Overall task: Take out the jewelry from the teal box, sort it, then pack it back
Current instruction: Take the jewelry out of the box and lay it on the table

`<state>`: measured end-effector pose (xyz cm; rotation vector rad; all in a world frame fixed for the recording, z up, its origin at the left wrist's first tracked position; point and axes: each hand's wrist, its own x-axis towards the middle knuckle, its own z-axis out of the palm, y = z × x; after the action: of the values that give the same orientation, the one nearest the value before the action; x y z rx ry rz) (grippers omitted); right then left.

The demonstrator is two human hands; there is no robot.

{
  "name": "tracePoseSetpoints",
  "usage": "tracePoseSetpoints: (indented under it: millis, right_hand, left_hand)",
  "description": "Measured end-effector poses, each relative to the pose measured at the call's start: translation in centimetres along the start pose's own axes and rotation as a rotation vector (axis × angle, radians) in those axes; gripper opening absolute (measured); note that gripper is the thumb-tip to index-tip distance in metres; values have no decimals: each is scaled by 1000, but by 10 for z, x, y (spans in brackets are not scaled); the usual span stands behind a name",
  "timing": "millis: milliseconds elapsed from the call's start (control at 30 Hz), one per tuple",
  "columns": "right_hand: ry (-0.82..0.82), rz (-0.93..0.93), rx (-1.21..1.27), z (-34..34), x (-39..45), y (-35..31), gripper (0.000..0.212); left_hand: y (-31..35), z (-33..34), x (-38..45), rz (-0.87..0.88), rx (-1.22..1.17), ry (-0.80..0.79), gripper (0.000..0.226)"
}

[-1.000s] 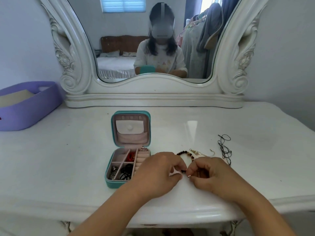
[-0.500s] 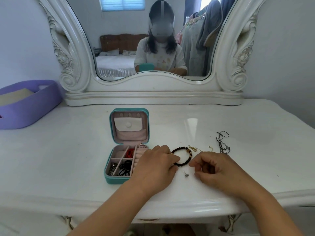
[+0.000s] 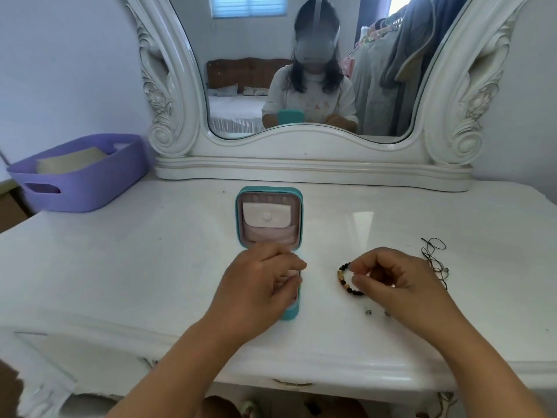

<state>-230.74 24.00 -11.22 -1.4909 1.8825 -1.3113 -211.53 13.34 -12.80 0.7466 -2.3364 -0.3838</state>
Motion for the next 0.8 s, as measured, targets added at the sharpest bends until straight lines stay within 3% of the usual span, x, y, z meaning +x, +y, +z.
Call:
tracePoseSetpoints:
  millis: [233,400,633,700,800]
  right_hand:
    - [-169,-148,-44,55,11,-37,11]
    - [-250,-167,-74,83,21,-46,12]
    - [-240,-157,-115,93,30,-42,15]
    - [-286,-138,-124,91,32,-42,8]
    - [-370,-141,-210,89,34,-43,17]
  left_hand:
    - [-48,-48,-15,-293,76,-41,15]
    - [-53,-56,-17,-331,54,-152,17]
    - [-48,-52,-11,-306,-35,-172,7]
    - [-48,-48,-11,-301,-57,-189,8]
    - [-49,-43,-12,-307,-77,-190,9]
